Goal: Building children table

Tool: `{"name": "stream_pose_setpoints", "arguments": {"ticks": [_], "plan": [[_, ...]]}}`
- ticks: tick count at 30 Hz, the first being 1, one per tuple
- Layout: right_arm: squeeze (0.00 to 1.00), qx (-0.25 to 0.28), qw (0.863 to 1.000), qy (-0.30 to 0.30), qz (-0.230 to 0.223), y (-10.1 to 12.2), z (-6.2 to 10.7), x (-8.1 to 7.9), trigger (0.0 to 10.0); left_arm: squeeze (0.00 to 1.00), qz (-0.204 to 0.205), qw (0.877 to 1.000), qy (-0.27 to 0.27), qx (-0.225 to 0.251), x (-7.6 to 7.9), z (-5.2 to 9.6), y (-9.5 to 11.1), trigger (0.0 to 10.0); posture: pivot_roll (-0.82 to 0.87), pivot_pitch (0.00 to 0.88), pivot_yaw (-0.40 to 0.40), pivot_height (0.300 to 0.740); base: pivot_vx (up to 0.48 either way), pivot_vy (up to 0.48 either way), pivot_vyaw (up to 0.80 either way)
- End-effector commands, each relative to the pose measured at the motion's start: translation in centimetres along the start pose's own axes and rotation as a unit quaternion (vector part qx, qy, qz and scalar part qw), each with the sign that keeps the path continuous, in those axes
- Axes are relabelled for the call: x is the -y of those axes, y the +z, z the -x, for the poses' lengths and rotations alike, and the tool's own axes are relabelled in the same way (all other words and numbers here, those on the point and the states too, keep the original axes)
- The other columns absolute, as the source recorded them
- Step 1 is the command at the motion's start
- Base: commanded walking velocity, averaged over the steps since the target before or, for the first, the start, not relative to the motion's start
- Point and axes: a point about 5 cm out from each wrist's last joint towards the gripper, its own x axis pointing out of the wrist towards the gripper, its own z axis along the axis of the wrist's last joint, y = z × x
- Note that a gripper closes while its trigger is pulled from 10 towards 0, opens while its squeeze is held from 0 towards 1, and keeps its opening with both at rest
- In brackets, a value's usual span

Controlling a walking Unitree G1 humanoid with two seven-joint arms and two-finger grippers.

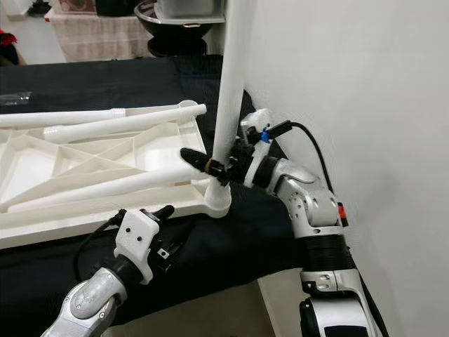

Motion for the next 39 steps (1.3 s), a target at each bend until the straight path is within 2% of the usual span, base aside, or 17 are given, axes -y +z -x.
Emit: {"name": "stream_pose_setpoints", "arguments": {"ticks": [1,6,7,18,22,25,27,28,29,30,31,32,33,34,36,38,39], "plan": [[0.0,0.007,0.999,0.049,0.0,0.6,-1.3,-0.7,10.0,0.0,0.002,1.0,0.0,-0.006,-0.1,0.1,-0.3,10.0,0.03,0.064,-0.066,0.74,0.0,0.0,0.0],[0.0,0.016,0.994,0.106,-0.007,1.0,-3.5,-1.2,10.0,0.0,0.005,1.0,-0.005,-0.005,0.2,0.0,-0.2,10.0,0.04,0.064,-0.07,0.74,0.0,0.0,0.0],[0.0,0.018,0.995,0.1,-0.01,1.0,-4.3,-0.9,0.0,0.0,0.006,1.0,-0.005,-0.004,0.2,0.0,-0.2,10.0,0.04,0.068,-0.073,0.74,0.0,0.0,0.0],[0.0,0.013,0.999,0.043,0.019,0.7,-4.7,0.2,0.0,0.0,0.008,1.0,-0.002,-0.004,0.2,0.1,-0.2,10.0,0.03,0.068,-0.073,0.74,0.0,0.0,0.0],[0.0,0.006,1.0,-0.008,0.026,0.4,-4.3,0.7,0.0,0.0,0.009,1.0,-0.003,-0.004,0.3,0.1,-0.2,10.0,0.03,0.068,-0.073,0.74,0.0,0.0,0.0],[0.0,-0.007,0.992,-0.121,0.034,-0.1,-4.1,2.0,0.0,0.0,0.008,1.0,-0.002,-0.004,0.2,0.0,-0.2,10.0,0.02,0.072,-0.068,0.74,0.0,0.0,0.0],[0.0,-0.023,0.941,-0.336,0.037,-0.9,-3.1,4.1,0.0,0.0,0.007,1.0,-0.001,-0.005,0.1,0.0,-0.2,10.0,0.02,0.075,-0.064,0.74,0.0,0.0,0.0],[0.0,-0.023,0.941,-0.336,0.037,-0.9,-3.1,4.1,0.0,0.0,0.007,1.0,-0.001,-0.005,0.1,0.0,-0.2,10.0,0.02,0.075,-0.064,0.74,0.0,0.0,0.0],[0.0,-0.027,0.911,-0.41,0.034,-1.1,-2.4,4.7,0.0,0.0,0.007,1.0,-0.001,-0.005,0.1,0.0,-0.2,10.0,0.02,0.075,-0.064,0.74,0.0,0.0,0.0],[0.0,-0.027,0.911,-0.41,0.034,-1.1,-2.4,4.7,0.0,0.0,0.007,1.0,-0.001,-0.005,0.1,0.0,-0.2,10.0,0.02,0.075,-0.064,0.74,0.0,0.0,0.0],[0.0,-0.028,0.865,-0.5,0.04,-1.3,-1.2,5.0,0.0,0.0,0.007,1.0,-0.002,-0.005,0.1,0.0,-0.2,10.0,0.02,0.075,-0.062,0.74,0.0,0.0,0.0],[0.0,-0.028,0.865,-0.5,0.04,-1.3,-1.2,5.0,0.0,0.0,0.007,1.0,-0.002,-0.005,0.1,0.0,-0.2,10.0,0.02,0.075,-0.062,0.74,0.0,0.0,0.0],[0.0,-0.023,0.82,-0.571,0.027,-1.5,-0.2,4.9,0.0,0.0,0.006,1.0,-0.002,-0.006,0.1,0.0,-0.2,10.0,0.02,0.075,-0.061,0.74,0.0,0.0,0.0],[0.0,-0.023,0.82,-0.571,0.027,-1.5,-0.2,4.9,0.0,0.0,0.006,1.0,-0.002,-0.006,0.1,0.0,-0.2,10.0,0.02,0.075,-0.061,0.74,0.0,0.0,0.0],[0.0,-0.006,0.757,-0.653,0.006,-1.6,0.7,3.7,0.0,0.0,0.005,1.0,-0.002,-0.006,0.1,0.0,-0.2,10.0,0.02,0.079,-0.063,0.74,0.0,0.0,0.0],[0.0,0.001,0.748,-0.663,0.0,-1.6,0.3,3.2,0.0,0.0,0.005,1.0,-0.002,-0.006,0.1,-0.1,-0.2,10.0,0.02,0.08,-0.063,0.74,0.0,0.0,0.0],[0.0,0.007,0.756,-0.655,-0.005,-1.5,-0.6,2.8,10.0,0.0,0.006,1.0,-0.001,-0.006,0.1,-0.1,-0.2,10.0,0.02,0.079,-0.064,0.74,0.0,0.0,0.0]]}}
